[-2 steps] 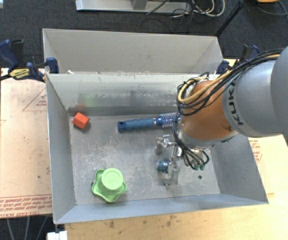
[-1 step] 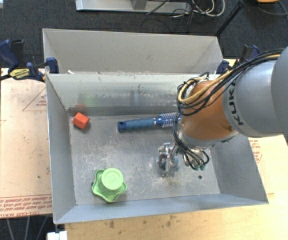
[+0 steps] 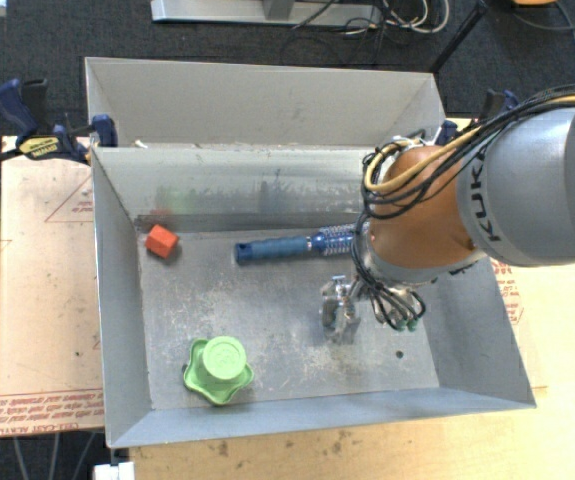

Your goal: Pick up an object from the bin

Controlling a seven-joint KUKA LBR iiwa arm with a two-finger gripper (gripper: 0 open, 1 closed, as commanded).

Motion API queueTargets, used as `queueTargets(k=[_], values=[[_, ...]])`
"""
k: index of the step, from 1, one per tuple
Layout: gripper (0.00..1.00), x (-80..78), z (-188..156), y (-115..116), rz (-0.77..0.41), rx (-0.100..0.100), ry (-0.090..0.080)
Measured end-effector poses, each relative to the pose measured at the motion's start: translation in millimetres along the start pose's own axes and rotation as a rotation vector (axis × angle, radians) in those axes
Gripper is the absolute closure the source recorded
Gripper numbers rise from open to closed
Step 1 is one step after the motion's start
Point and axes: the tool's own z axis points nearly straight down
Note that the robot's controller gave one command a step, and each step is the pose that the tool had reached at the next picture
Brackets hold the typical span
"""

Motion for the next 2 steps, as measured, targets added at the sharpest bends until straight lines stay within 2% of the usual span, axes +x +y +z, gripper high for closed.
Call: queueTargets(k=[2], values=[[1.00,-2.9,-56.0,0.9,-0.002,0.000,0.000]])
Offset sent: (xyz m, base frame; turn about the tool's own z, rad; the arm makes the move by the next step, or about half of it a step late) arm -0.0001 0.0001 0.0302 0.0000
